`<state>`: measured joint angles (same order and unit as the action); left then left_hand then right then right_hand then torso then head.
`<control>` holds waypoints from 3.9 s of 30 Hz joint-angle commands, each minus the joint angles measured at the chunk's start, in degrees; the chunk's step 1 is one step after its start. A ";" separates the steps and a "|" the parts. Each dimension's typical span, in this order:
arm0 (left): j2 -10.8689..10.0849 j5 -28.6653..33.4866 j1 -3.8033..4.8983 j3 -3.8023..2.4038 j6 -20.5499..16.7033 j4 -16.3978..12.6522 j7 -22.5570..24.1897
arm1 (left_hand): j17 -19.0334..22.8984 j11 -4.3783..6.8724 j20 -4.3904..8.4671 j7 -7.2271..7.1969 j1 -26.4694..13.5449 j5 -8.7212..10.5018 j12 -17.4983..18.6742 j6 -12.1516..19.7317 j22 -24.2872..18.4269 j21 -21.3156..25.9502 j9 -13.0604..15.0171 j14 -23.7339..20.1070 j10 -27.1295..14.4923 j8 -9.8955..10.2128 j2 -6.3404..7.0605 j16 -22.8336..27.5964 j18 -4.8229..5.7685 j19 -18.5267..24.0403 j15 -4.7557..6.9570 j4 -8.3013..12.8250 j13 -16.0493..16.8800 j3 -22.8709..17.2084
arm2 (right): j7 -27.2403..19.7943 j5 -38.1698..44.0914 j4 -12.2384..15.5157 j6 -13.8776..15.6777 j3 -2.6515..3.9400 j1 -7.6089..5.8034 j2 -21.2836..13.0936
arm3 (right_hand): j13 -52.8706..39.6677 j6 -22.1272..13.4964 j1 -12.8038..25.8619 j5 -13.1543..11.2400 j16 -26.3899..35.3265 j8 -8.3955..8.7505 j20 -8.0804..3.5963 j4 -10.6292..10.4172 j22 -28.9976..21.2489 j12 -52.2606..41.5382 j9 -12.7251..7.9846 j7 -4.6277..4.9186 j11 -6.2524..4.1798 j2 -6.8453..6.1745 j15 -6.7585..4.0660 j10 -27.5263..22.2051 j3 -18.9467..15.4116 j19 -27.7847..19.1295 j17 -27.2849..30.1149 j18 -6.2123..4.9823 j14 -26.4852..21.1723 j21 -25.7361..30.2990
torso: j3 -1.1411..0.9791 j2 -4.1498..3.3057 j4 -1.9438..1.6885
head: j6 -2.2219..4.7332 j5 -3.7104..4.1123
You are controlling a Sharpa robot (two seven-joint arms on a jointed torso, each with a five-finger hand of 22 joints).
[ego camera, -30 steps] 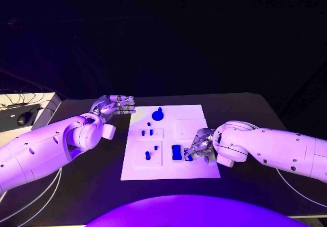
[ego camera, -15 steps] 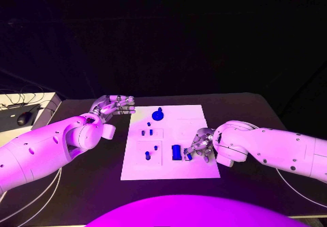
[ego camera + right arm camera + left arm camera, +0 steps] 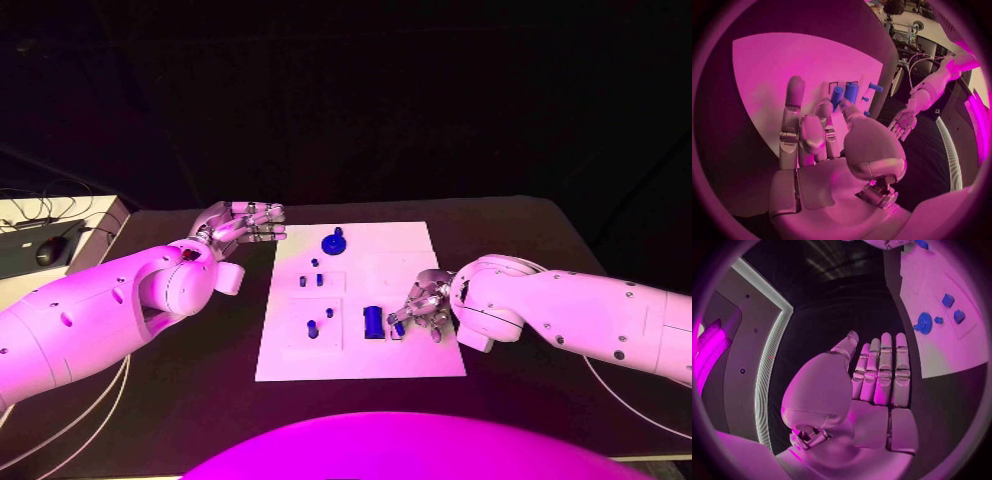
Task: Assemble the parts on the task board
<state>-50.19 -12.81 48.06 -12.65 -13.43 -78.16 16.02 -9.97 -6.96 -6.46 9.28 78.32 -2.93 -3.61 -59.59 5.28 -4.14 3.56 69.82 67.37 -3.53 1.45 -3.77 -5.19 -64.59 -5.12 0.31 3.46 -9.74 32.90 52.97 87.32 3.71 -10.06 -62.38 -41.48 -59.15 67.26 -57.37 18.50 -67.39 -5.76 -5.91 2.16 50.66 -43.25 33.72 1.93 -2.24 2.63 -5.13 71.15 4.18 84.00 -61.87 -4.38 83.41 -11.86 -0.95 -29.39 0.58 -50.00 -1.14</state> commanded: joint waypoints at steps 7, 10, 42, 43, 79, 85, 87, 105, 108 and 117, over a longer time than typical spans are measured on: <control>0.02 0.14 -0.02 -0.02 0.99 -0.13 0.36 | -0.08 0.16 -0.04 0.09 -0.04 0.02 0.11 0.00 -0.06 -0.23 0.02 -0.11 -0.30 -0.11 -0.28 0.05 0.43 -0.48 0.00 -0.33 0.00 -0.07 | -0.99 -0.33 0.24 0.24 0.01 0.04 -0.06 | -0.11 0.08 1.60 -3.23 0.13 -0.05 -0.15 -2.71 -0.25 0.36 -0.03 0.31 0.21 -0.66 -0.23 0.25 -5.46 1.73 0.02 -0.28 0.00 0.02 | -0.02 0.01 -0.01 | 0.00 -0.03; 0.02 0.14 -0.02 -0.02 0.99 -0.13 0.37 | -0.08 0.16 -0.04 0.09 -0.04 0.02 0.11 0.00 -0.06 -0.23 0.02 -0.11 -0.30 -0.11 -0.28 0.05 0.43 -0.48 0.00 -0.33 0.00 -0.07 | -1.07 -0.36 0.33 0.34 0.01 0.04 -0.15 | -0.12 0.07 1.50 -3.31 0.16 -0.05 -0.14 -2.84 -0.27 0.34 -0.03 0.30 0.20 -0.59 -0.24 0.28 -5.74 1.70 0.05 -0.29 -0.01 0.03 | -0.02 0.02 -0.01 | 0.00 0.00; -0.12 0.10 -0.03 -0.02 0.85 -0.20 0.50 | -0.08 0.16 -0.07 0.09 0.07 0.02 0.10 0.05 -0.13 -0.23 0.02 -0.15 -0.34 -0.10 -0.34 0.04 0.39 -0.47 -0.01 -0.33 0.00 -0.19 | -4.44 -0.16 6.03 2.93 -0.01 1.13 -5.92 | -1.58 -0.45 -7.76 -8.10 -0.17 -6.47 -0.89 2.33 -0.30 -1.54 4.02 -1.11 -0.76 -1.31 -0.96 1.65 -7.13 1.82 -0.37 0.34 0.11 -0.63 | 0.01 -0.03 0.01 | 0.00 -0.03; -0.12 0.10 -0.03 -0.02 0.85 -0.20 0.50 | -0.08 0.16 -0.07 0.09 0.07 0.02 0.10 0.05 -0.13 -0.23 0.02 -0.15 -0.34 -0.10 -0.34 0.04 0.39 -0.47 -0.01 -0.33 0.00 -0.19 | -4.28 -0.01 5.93 2.97 -0.01 1.19 -5.87 | -1.62 -0.47 -7.74 -8.10 -0.19 -6.58 -0.90 2.29 -0.30 -1.59 4.04 -1.13 -0.77 -1.33 -0.97 1.68 -7.13 1.82 -0.38 0.35 0.11 -0.65 | 0.01 -0.03 0.01 | 0.00 0.00; -0.41 0.10 -0.02 -0.02 0.91 -0.30 0.42 | -0.08 0.16 -0.07 0.09 0.07 0.02 0.10 0.05 -0.13 -0.23 0.02 -0.15 -0.34 -0.10 -0.34 0.04 0.39 -0.47 -0.01 -0.33 0.00 -0.19 | -1.91 1.03 3.12 3.94 0.00 2.30 -3.96 | -2.72 -0.99 -7.46 -4.62 -0.36 -8.85 -1.25 1.91 -0.29 -2.44 4.19 -1.66 -1.16 -0.16 -1.27 2.63 -6.52 1.88 -0.36 0.67 0.15 -1.09 | -0.02 -0.01 -0.02 | 0.00 -0.10; -0.44 0.10 -0.02 -0.02 0.95 -0.32 0.37 | -0.09 0.16 -0.05 0.06 -0.06 0.02 0.12 0.00 -0.13 -0.24 0.02 -0.14 -0.34 -0.11 -0.32 0.05 0.42 -0.47 0.00 -0.34 0.00 -0.23 | -1.67 0.78 2.42 2.37 0.00 2.30 -3.40 | -2.76 -0.95 -8.09 -4.54 -0.32 -8.80 -1.30 3.24 -0.37 -2.30 3.79 -1.67 -1.17 -0.38 -1.29 2.58 -6.05 1.86 -0.30 0.77 0.11 -1.06 | -0.01 0.00 -0.04 | 0.00 -0.09; -0.45 0.10 -0.02 -0.02 0.96 -0.33 0.37 | -0.09 0.16 -0.05 0.06 -0.06 0.02 0.12 0.00 -0.13 -0.24 0.02 -0.14 -0.34 -0.11 -0.32 0.05 0.42 -0.47 0.00 -0.34 0.00 -0.23 | -1.65 0.73 2.34 2.06 0.00 2.32 -3.27 | -2.76 -0.95 -8.09 -4.54 -0.32 -8.80 -1.30 3.24 -0.37 -2.30 3.79 -1.67 -1.17 -0.38 -1.29 2.58 -6.05 1.86 -0.30 0.77 0.11 -1.06 | -0.01 0.02 -0.02 | 0.00 -0.13; -0.48 0.10 -0.02 -0.02 1.14 -0.32 0.23 | -0.09 0.17 -0.04 0.06 0.02 0.02 0.11 0.01 -0.13 -0.24 0.02 -0.14 -0.33 -0.11 -0.30 0.05 0.41 -0.48 0.00 -0.29 0.00 -0.25 | -1.33 0.66 1.59 1.38 0.00 2.61 -2.50 | -2.80 -0.94 -7.56 -4.76 -0.30 -8.89 -1.31 3.39 -0.43 -2.23 3.58 -1.65 -1.16 -0.41 -1.27 2.60 -5.95 1.84 -0.25 0.79 0.13 -1.06 | -0.05 0.00 -0.01 | 0.00 -0.19; -0.49 0.10 -0.02 -0.02 1.11 -0.30 0.23 | -0.09 0.17 -0.04 0.06 0.02 0.02 0.11 0.01 -0.13 -0.24 0.02 -0.14 -0.33 -0.11 -0.30 0.05 0.41 -0.48 0.00 -0.29 0.00 -0.25 | -1.67 0.55 1.70 1.48 0.00 2.71 -2.57 | -2.82 -0.92 -7.28 -5.02 -0.29 -8.95 -1.30 3.26 -0.43 -2.24 3.58 -1.63 -1.15 -0.59 -1.26 2.60 -6.11 1.84 -0.24 0.80 0.12 -1.06 | -0.04 0.02 0.03 | 0.00 -0.14; -0.45 0.10 -0.02 -0.02 1.14 -0.28 0.19 | -0.09 0.16 -0.06 0.08 -0.05 0.02 0.11 0.02 -0.14 -0.24 0.02 -0.14 -0.34 -0.11 -0.33 0.04 0.41 -0.47 0.00 -0.35 0.00 -0.24 | -5.16 -1.38 2.72 3.50 0.00 2.79 -3.86 | -2.74 -1.03 -7.47 -5.03 -0.14 -9.16 -1.22 3.28 -0.54 -2.04 3.64 -1.49 -1.05 -2.47 -1.19 2.36 -6.54 1.79 -0.08 0.71 0.09 -0.95 | -0.04 -0.01 0.02 | 0.00 -0.16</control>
<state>-50.68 -12.81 48.06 -12.65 -13.37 -78.34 15.88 -9.97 -6.96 -6.46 9.28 78.32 -2.93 -3.61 -59.59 5.24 -4.14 3.56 69.82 67.37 -3.53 1.45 -3.77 -5.19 -64.59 -5.12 0.15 3.46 -9.89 30.23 52.89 89.86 5.89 -10.07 -59.64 -45.14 -61.90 66.45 -64.86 13.43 -67.62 -14.75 -6.74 5.60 50.18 -45.46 37.35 0.28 -3.26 0.74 -6.16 73.39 -2.22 84.00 -61.97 -4.38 83.62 -12.75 -0.98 -29.39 0.60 -50.00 -1.29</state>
